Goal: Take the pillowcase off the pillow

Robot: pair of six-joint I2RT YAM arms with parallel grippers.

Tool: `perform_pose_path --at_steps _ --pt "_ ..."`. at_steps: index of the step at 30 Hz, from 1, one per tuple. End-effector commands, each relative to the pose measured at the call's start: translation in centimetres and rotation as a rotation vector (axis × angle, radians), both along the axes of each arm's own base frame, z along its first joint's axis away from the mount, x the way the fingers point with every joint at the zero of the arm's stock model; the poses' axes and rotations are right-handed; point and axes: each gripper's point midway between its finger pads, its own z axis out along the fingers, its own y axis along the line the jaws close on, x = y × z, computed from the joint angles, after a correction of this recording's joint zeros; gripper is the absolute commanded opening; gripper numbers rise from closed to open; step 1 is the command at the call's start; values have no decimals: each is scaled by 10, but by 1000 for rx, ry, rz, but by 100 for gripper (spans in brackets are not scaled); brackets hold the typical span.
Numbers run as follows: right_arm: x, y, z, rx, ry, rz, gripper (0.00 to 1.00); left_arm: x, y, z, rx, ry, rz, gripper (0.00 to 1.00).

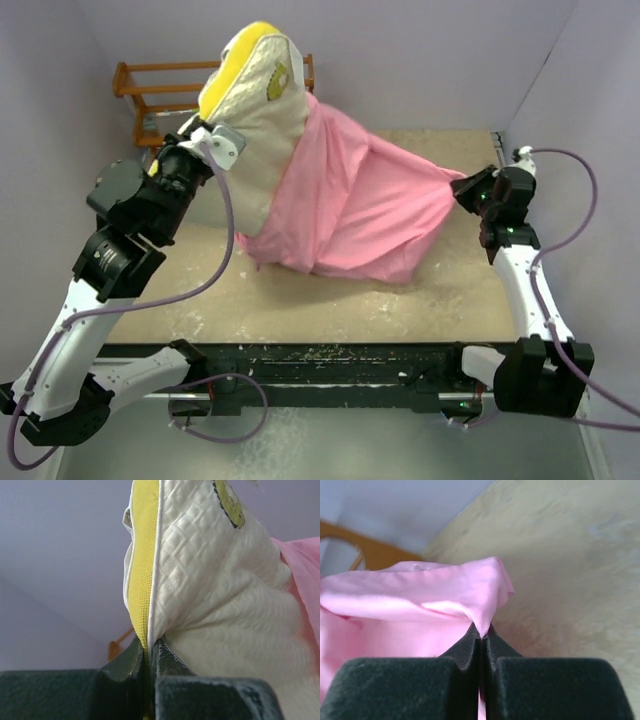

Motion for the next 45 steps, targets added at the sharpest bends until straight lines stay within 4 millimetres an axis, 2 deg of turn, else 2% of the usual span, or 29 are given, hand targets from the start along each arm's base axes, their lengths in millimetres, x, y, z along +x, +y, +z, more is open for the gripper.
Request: perform_pose_path --at_steps 1,4,5,6,7,11,14,19,23,27,28,29,30,31,34,37,39,42,45 --pt "-18 -71 26 -42 -46 -305 0 -46 51 110 -193 -376 113 0" --pt "-33 -103 38 -71 -17 -462 0 -54 60 118 -190 -425 139 0" --pt "-36 -108 41 -70 -19 -487 0 -57 64 123 -182 -449 157 0" --pt "-36 -113 57 -64 -49 -508 0 -59 66 125 -174 -462 166 0" --pt "-36 -116 65 -57 -61 -523 0 -63 70 128 -164 -485 183 0" --pt "-40 -133 81 -53 -54 -598 0 -71 88 133 -128 -526 274 0" --pt "-41 -140 90 -52 -54 -637 0 -77 94 127 -88 -543 299 0" --pt "-47 -150 97 -44 -57 -706 0 -74 93 112 -49 -518 308 0" --pt "-59 -168 100 -52 -39 -802 0 -67 98 110 -13 -518 378 0" --pt "-45 -160 98 -60 -36 -718 0 -61 81 86 32 -449 278 0" --pt "-36 -157 107 -104 -79 -670 0 -60 73 79 25 -416 224 0" --pt "-21 -140 111 -117 -111 -579 7 -58 61 69 28 -364 145 0" --pt "-6 -116 105 -148 -103 -467 16 -57 47 59 41 -325 66 0" --pt "2 -93 96 -193 -55 -404 21 -55 38 53 40 -304 20 0" --pt "18 -29 91 -318 -57 -258 43 -46 15 50 25 -274 -67 0" --pt "18 15 74 -341 -57 -156 65 -42 -4 54 48 -272 -149 0" --pt "19 42 64 -326 -70 -53 71 -44 -16 58 60 -274 -210 0" --pt "20 96 55 -345 -136 167 77 -41 -22 57 69 -261 -228 0" --pt "23 138 22 -442 -94 355 81 -40 -23 53 70 -255 -234 0"
